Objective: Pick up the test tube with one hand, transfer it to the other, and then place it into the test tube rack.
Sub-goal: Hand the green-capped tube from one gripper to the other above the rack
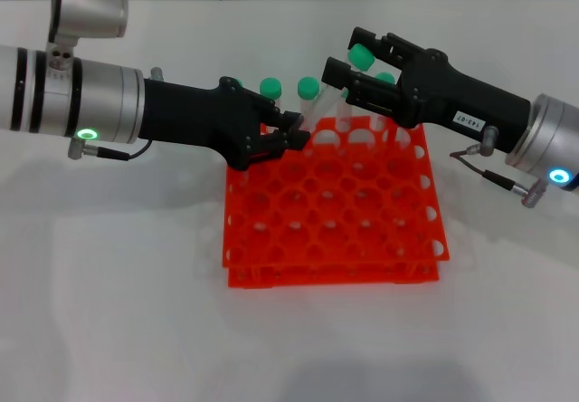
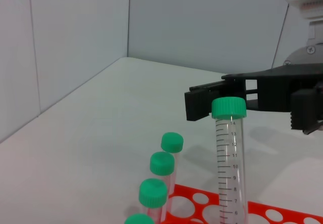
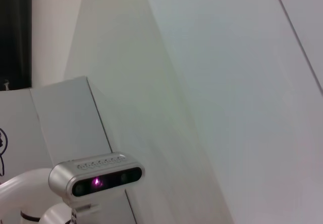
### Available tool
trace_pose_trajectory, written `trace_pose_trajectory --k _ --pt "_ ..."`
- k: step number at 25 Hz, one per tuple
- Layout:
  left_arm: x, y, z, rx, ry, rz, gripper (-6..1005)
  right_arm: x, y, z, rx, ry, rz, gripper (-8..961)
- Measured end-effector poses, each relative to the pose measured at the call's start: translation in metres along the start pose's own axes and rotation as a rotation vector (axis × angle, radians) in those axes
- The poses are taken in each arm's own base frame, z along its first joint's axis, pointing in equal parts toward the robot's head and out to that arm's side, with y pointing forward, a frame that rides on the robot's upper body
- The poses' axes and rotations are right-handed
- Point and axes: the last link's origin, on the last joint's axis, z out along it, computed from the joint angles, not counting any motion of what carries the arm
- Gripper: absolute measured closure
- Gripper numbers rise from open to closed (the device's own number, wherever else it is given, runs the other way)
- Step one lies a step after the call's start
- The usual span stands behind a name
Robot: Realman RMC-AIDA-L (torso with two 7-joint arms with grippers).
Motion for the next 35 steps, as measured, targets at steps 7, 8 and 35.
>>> trace_pose_trajectory --k 7,8,35 --pt "0.0000 0.0008 0.0013 -0.003 0.001 0.007 722 0.0013 0.0009 0.0008 0.000 0.000 0.006 175" --pt "0.0000 0.0008 0.0013 -0.002 0.001 0.007 721 0.0017 0.0010 0.0009 0.000 0.002 0.006 180" --pt "0.0001 0.0048 0.0067 -0.024 -0.009 0.006 703 0.0030 -0.0017 -0.0005 0.026 0.001 -0.012 694"
